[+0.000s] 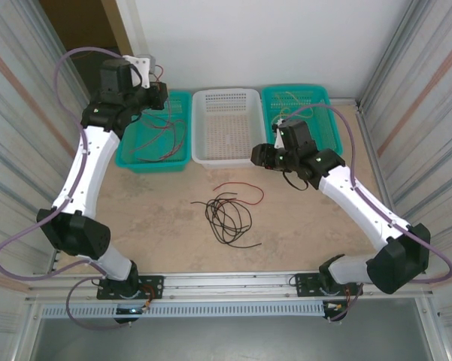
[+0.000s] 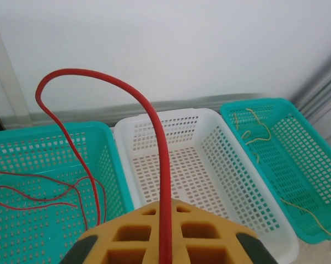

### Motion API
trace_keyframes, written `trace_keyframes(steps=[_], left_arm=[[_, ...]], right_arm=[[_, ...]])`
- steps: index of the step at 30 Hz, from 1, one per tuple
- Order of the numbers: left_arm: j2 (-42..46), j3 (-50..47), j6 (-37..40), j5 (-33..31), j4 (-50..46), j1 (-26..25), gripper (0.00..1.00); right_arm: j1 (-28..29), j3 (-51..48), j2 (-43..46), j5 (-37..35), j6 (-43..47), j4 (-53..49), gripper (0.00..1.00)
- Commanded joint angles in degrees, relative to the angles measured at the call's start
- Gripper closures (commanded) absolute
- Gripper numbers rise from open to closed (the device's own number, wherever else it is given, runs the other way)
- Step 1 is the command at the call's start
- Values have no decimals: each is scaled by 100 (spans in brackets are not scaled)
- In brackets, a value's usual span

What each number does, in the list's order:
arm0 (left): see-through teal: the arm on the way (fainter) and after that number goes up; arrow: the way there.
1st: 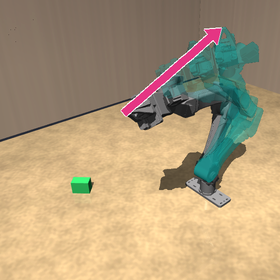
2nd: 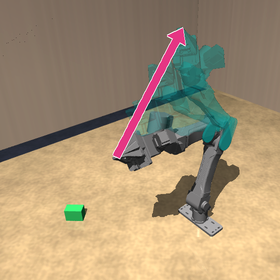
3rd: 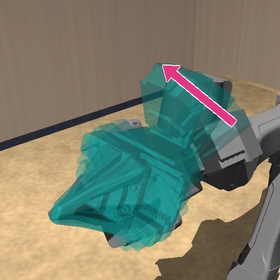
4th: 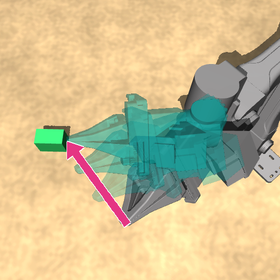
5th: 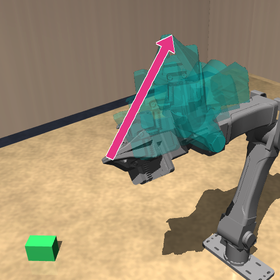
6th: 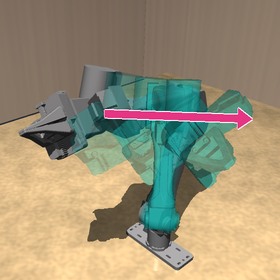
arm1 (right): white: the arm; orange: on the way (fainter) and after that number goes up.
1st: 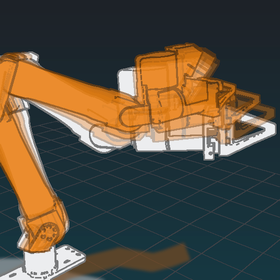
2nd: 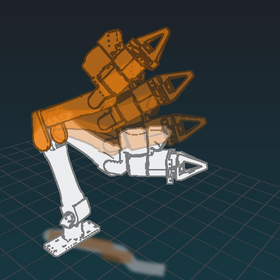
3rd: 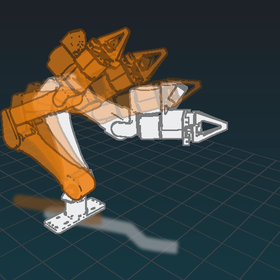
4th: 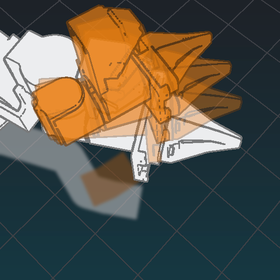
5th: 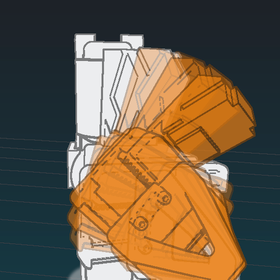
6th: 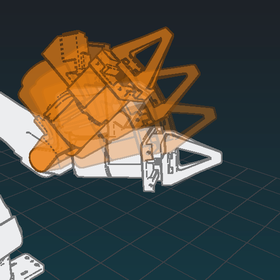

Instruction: Untangle the cables

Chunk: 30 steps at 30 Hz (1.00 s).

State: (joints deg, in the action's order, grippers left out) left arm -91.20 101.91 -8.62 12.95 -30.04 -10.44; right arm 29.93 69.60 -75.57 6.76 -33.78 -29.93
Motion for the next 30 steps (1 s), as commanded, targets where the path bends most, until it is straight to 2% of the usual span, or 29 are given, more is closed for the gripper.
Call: trace_keyframes(steps=[1, 2, 4, 7, 11, 12, 13, 14, 17, 21, 24, 27, 30], left_arm=[[13, -335, -100, -92, 208, 160, 70], [61, -472, -195, -86, 256, 198, 56], [208, -710, -314, -118, 341, 225, 41], [510, -1013, -464, -87, 480, 226, 34], [850, -1191, -874, -92, 325, 226, 34], [955, -1256, -1008, -56, 239, 226, 34], [1090, -1379, -1149, 36, 189, 226, 34], [1232, -1532, -1277, 153, 174, 218, 34], [1835, -2322, -1601, 515, 274, 105, 34], [2794, -3614, -1739, 591, 315, -416, 39], [3389, -4399, -1829, 285, 187, -1106, 49], [3800, -5036, -2084, -151, 79, -1786, 55], [4083, -5562, -2438, -547, 58, -2211, 61]], right_arm=[[102, 293, 131, -204, 159, -169, 53], [145, 344, 109, -211, 180, -219, 53], [267, 402, 75, -292, 221, -338, 53], [503, 383, 84, -455, 273, -481, 52], [882, 198, 73, -655, 259, -616, 51], [996, 133, 47, -676, 220, -643, 47], [1138, 56, 15, -716, 176, -670, 33], [1268, -8, -21, -773, 149, -688, 30], [1652, -240, -173, -1021, -12, -721, 30], [1770, -566, -617, -957, -387, -617, 36], [1781, -614, -1068, -819, -574, -583, 43], [1883, -526, -1563, -588, -643, -463, 48], [1972, -431, -1940, -702, -772, -405, 52]])
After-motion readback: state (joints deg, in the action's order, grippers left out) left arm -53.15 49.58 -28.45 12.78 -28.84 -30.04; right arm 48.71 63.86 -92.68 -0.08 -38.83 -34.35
